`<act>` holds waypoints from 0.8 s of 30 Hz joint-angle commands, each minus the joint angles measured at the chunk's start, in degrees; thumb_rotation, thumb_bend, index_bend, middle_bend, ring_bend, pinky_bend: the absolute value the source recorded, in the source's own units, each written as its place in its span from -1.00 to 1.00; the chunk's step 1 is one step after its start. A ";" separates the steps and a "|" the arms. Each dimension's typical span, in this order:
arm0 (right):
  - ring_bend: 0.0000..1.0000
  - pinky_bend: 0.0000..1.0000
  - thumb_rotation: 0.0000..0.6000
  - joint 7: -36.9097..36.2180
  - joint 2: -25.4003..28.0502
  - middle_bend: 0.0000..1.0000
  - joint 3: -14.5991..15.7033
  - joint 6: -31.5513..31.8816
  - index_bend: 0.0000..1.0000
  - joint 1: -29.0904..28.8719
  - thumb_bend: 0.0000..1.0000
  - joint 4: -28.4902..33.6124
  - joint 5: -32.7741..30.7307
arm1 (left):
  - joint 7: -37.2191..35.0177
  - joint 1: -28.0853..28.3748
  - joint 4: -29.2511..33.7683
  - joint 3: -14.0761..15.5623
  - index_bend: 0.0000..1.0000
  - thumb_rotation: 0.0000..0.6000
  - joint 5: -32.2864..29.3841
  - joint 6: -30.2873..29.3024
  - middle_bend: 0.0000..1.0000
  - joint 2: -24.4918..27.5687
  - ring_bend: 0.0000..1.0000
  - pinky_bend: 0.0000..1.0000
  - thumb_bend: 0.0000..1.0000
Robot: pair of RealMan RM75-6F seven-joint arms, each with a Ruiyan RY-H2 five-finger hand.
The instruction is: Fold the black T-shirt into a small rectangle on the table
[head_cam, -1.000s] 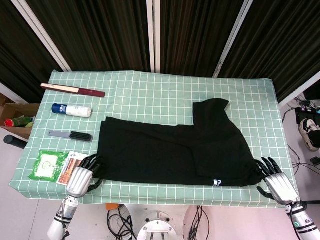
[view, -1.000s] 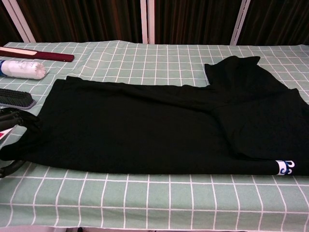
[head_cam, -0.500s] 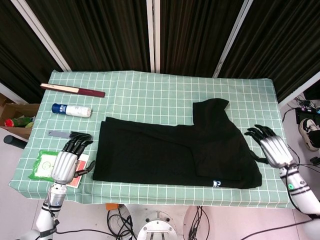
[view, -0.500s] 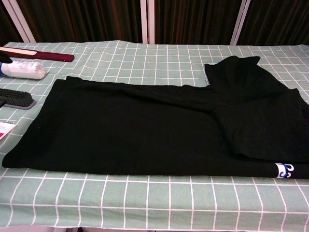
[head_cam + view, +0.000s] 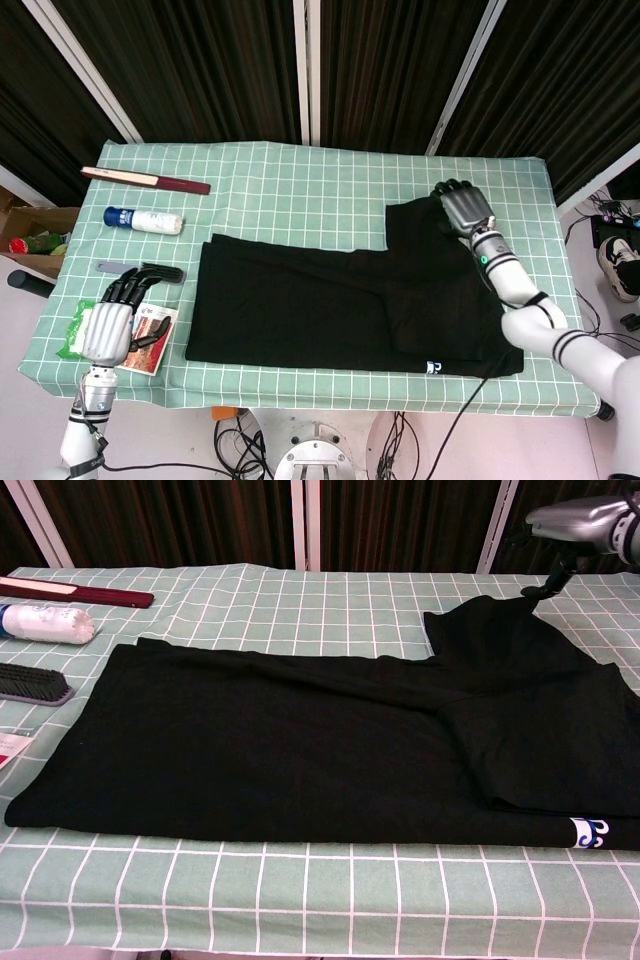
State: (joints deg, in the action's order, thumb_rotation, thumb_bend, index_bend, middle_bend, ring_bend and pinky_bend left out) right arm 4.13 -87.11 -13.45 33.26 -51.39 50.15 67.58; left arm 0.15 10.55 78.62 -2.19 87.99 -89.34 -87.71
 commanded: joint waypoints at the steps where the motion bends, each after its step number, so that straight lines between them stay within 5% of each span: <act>1: -0.76 -0.57 1.00 6.31 -10.15 -0.64 -1.49 -8.87 -0.41 -7.66 -0.23 -14.62 -6.62 | -0.02 -0.47 0.42 -0.24 -0.54 0.64 -0.59 -0.03 -0.69 0.35 -0.79 -0.58 -0.45; 16: -0.85 -0.77 1.00 9.63 -23.65 -0.68 -1.44 -21.09 -0.51 -14.49 -0.22 -38.71 -9.34 | -2.20 -2.22 0.33 -0.59 -0.53 0.64 -1.50 -0.22 -0.69 0.66 -0.79 -0.58 -0.45; 24: -0.84 -0.77 1.00 5.98 -23.63 -0.54 -2.78 -16.53 0.08 -13.32 -0.16 -38.58 -7.99 | -2.88 -2.36 0.11 -0.96 -0.52 0.65 -0.79 -0.64 -0.69 0.89 -0.79 -0.58 -0.45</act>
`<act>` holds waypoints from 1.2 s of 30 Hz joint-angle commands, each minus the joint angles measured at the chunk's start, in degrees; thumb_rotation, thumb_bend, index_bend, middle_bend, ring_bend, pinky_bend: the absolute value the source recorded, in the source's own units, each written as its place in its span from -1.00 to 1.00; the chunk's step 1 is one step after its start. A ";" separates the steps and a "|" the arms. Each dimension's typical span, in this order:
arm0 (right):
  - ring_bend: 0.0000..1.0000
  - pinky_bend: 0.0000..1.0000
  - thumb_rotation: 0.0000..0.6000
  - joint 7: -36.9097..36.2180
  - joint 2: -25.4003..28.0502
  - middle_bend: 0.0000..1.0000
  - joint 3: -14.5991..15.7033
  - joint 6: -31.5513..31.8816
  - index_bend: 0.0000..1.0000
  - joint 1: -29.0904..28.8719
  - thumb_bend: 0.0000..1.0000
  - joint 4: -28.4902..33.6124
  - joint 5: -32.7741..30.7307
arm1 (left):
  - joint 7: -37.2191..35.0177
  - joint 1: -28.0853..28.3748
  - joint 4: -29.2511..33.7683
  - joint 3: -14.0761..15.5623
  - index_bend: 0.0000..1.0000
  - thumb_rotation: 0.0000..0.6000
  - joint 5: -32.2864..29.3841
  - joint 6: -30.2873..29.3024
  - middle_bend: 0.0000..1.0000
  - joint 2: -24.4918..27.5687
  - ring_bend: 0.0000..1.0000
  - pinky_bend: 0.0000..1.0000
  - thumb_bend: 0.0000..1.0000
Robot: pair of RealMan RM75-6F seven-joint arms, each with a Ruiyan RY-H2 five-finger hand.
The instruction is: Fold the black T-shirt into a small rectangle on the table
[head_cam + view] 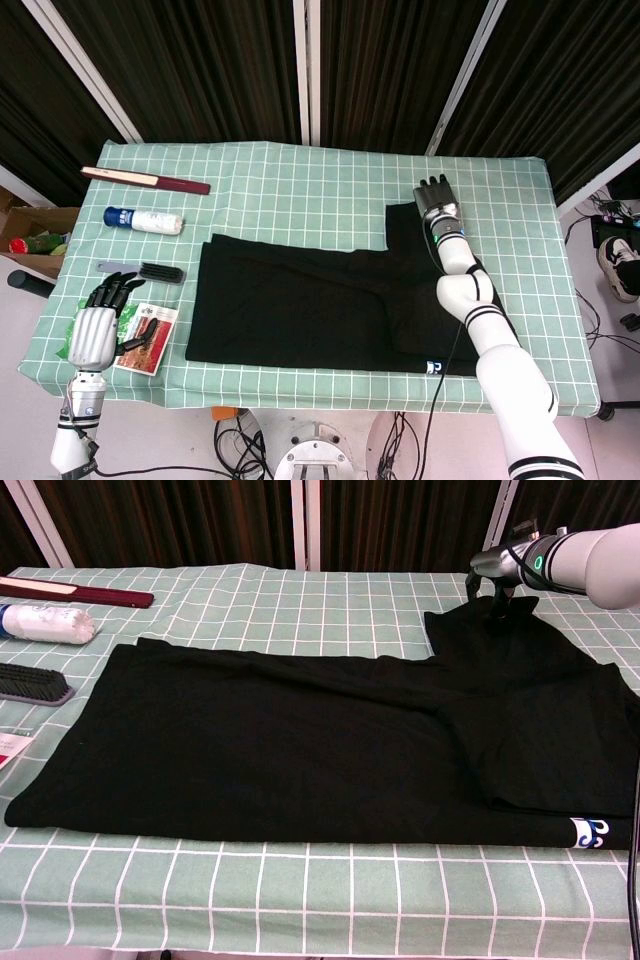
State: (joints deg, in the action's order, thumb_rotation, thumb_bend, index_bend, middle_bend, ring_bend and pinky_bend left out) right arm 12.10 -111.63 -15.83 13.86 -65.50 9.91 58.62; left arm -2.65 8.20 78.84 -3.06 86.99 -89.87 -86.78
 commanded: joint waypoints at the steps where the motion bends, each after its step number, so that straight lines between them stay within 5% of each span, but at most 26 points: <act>1: -0.84 -0.77 1.00 -2.71 1.44 -0.52 -0.35 3.81 0.11 1.11 -0.16 2.58 1.48 | -0.04 0.01 -0.17 -0.09 -0.51 0.65 0.28 -0.08 -0.69 -0.04 -0.79 -0.58 -0.45; 5: -0.83 -0.76 1.00 -6.17 5.15 -0.51 1.51 10.89 0.16 3.69 -0.15 9.35 5.95 | -0.07 0.14 -0.36 -0.16 -0.50 0.65 0.68 0.01 -0.69 -0.15 -0.79 -0.58 -0.45; 11: -0.82 -0.75 1.00 -8.79 15.75 -0.51 5.94 27.74 0.17 11.33 -0.14 28.04 14.41 | 0.15 -0.08 -0.28 -0.06 -0.49 0.66 1.86 -1.05 -0.69 -0.03 -0.79 -0.58 -0.45; 18: -0.82 -0.75 1.00 1.76 32.38 -0.51 9.52 42.35 0.17 21.53 -0.14 59.26 17.48 | 0.16 -0.53 0.36 0.31 -0.49 0.68 2.87 -1.88 -0.69 0.36 -0.79 -0.58 -0.45; 24: -0.82 -0.75 1.00 11.24 39.92 -0.51 13.42 51.34 0.17 28.01 -0.14 76.59 21.24 | 0.78 -0.64 1.24 0.73 -0.49 0.68 4.05 -2.35 -0.69 0.67 -0.79 -0.58 -0.45; 29: -0.82 -0.75 1.00 16.16 41.77 -0.51 17.03 54.69 0.17 31.61 -0.14 82.60 25.10 | 1.27 -0.99 1.89 1.15 -0.49 0.68 4.62 -2.68 -0.70 0.93 -0.79 -0.59 -0.45; 36: -0.83 -0.75 1.00 19.40 39.03 -0.51 20.52 53.11 0.16 33.92 -0.14 81.88 27.74 | 0.81 -1.28 1.76 1.40 -0.49 0.68 4.57 -2.41 -0.71 0.44 -0.79 -0.59 -0.45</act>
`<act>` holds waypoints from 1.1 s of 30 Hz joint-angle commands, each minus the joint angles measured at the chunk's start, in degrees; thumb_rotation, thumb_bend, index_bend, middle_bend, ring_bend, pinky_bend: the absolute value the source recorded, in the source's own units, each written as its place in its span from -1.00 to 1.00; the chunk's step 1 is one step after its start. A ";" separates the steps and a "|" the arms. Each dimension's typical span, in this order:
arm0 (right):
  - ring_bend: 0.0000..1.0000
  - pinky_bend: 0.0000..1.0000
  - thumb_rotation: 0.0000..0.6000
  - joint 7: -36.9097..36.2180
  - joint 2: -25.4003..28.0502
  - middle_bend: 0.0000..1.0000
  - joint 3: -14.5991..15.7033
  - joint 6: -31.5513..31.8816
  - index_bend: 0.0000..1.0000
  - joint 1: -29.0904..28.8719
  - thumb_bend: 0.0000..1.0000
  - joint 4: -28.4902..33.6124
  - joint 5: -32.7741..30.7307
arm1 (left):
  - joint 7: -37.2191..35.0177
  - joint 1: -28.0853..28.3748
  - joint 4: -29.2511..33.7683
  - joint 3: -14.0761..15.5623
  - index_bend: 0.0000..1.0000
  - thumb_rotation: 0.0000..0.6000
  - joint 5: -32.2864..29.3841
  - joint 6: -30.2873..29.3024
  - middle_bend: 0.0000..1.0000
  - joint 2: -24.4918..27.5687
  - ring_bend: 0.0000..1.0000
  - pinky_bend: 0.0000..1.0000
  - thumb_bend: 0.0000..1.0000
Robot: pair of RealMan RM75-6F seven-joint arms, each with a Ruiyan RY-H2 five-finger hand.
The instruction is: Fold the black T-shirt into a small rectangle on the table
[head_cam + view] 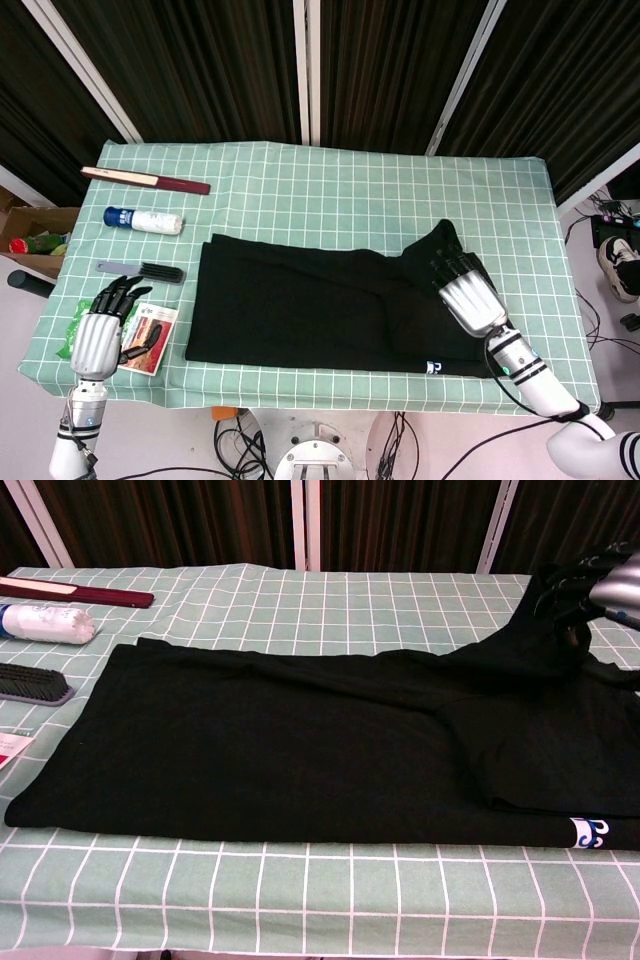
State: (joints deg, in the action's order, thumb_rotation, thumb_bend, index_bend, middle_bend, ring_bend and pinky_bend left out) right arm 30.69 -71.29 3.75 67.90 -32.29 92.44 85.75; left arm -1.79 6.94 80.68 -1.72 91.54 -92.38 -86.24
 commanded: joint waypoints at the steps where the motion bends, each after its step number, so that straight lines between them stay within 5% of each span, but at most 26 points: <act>1: -0.84 -0.76 1.00 1.14 -1.96 -0.51 1.33 -1.72 0.15 0.85 -0.14 -1.15 0.70 | -0.02 -0.01 -0.15 0.12 -0.49 0.68 0.10 0.19 -0.71 -0.14 -0.79 -0.59 -0.45; 4: -0.85 -0.78 1.00 1.68 -3.39 -0.52 2.30 -3.73 0.06 1.09 -0.18 -2.39 0.97 | 0.02 -0.01 -0.26 0.10 -0.48 0.68 0.29 0.14 -0.71 -0.26 -0.79 -0.59 -0.45; 10: -1.00 -0.90 1.00 0.02 -1.85 -0.72 3.64 -1.99 -0.73 3.16 -0.47 -0.73 3.26 | -0.14 -0.02 -0.43 0.06 -0.47 0.68 -0.08 0.75 -0.71 -0.40 -0.79 -0.59 -0.45; 14: -1.00 -0.92 1.00 -4.17 1.95 -0.73 4.49 2.00 -0.95 4.76 -0.59 1.93 7.21 | -0.28 0.14 -0.47 -0.31 -0.47 0.67 -0.30 0.94 -0.71 -0.47 -0.79 -0.59 -0.45; 20: -0.97 -0.78 1.00 -8.87 4.38 -0.63 -0.07 9.73 -0.63 7.68 -0.56 1.04 5.73 | -0.50 0.52 -0.73 -0.73 -0.46 0.69 0.27 0.64 -0.71 -0.71 -0.79 -0.59 -0.45; 28: -0.97 -0.76 1.00 -15.50 0.32 -0.61 -8.73 -1.27 -0.44 3.51 -0.52 -8.18 -9.49 | -0.98 0.40 -0.72 -0.36 -0.46 0.69 0.59 0.58 -0.71 -1.13 -0.79 -0.59 -0.45; 33: -0.97 -0.75 1.00 -18.64 -3.73 -0.60 -10.13 -6.95 -0.37 1.33 -0.52 -14.30 -12.69 | -1.00 0.01 -0.79 -0.04 -0.46 0.70 0.27 0.71 -0.71 -1.03 -0.79 -0.59 -0.45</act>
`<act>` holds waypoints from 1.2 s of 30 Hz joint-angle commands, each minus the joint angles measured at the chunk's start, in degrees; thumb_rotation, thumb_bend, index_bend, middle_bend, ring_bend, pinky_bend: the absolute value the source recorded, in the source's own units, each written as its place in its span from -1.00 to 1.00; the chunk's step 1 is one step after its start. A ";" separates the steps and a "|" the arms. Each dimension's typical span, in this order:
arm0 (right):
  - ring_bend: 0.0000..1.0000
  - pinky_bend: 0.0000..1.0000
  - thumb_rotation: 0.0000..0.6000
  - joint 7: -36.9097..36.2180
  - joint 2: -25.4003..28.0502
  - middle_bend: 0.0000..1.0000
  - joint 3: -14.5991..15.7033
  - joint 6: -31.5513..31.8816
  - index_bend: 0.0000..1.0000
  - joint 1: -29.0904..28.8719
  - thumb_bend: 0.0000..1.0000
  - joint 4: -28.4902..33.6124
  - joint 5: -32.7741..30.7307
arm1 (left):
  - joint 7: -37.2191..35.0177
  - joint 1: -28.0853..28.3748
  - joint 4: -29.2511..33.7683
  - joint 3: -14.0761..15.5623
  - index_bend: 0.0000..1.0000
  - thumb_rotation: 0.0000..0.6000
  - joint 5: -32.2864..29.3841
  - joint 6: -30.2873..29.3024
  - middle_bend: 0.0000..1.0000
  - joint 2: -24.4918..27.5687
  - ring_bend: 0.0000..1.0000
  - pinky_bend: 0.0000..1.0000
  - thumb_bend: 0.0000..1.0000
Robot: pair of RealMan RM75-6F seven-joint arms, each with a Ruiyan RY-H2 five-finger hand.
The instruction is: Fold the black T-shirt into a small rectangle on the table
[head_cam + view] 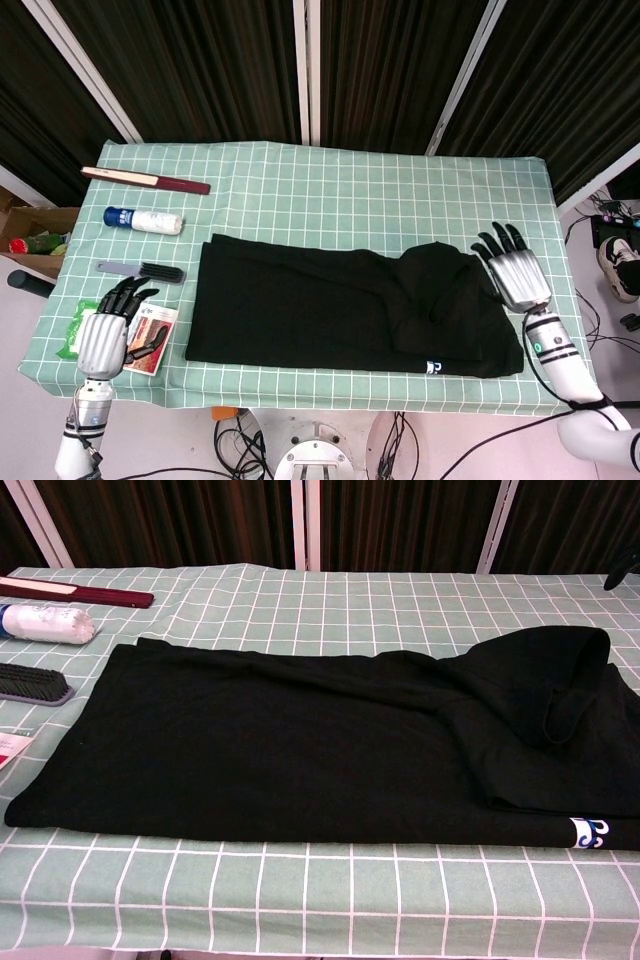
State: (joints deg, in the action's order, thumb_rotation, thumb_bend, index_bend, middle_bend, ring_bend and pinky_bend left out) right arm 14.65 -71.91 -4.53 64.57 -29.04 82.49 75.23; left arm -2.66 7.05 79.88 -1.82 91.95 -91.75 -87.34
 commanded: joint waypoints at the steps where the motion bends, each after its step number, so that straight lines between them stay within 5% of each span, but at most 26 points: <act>1: -0.97 -0.75 1.00 -2.92 -3.89 -0.60 -1.94 -3.95 -0.35 -2.11 -0.52 -5.46 -2.22 | -0.23 -0.15 0.02 0.02 -0.46 0.70 -0.27 0.10 -0.71 0.08 -0.79 -0.59 -0.45; 15: -0.95 -0.74 1.00 -6.86 -10.97 -0.56 -2.49 -8.73 -0.06 -4.03 -0.30 -13.93 -2.93 | -0.44 0.06 -0.02 -0.13 -0.46 0.69 -0.53 0.85 -0.72 0.10 -0.79 -0.59 -0.45; 19: -0.92 -0.72 1.00 -8.83 -11.89 -0.52 -1.92 -7.33 0.09 -3.62 -0.09 -14.93 -0.81 | -0.71 -0.10 -0.20 -0.15 -0.46 0.69 -0.70 0.77 -0.72 0.04 -0.79 -0.59 -0.45; 26: -0.90 -0.71 1.00 -12.00 -6.45 -0.47 0.80 0.07 0.23 -1.26 0.09 -9.09 7.81 | -0.64 -0.23 -0.24 -0.18 -0.45 0.69 -1.04 0.98 -0.72 0.34 -0.79 -0.59 -0.45; 36: -0.90 -0.71 1.00 -9.49 -2.31 -0.48 3.22 0.98 0.21 -0.34 0.09 -0.75 11.82 | 0.08 0.19 0.16 -0.10 -0.45 0.72 -0.81 1.68 -0.72 0.29 -0.79 -0.59 -0.45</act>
State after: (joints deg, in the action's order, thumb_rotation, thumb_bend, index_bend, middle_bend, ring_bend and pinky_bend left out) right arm 5.54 -74.41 -1.61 65.47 -29.50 81.32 86.68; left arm -2.58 7.23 80.05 -1.92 91.15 -90.06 -87.05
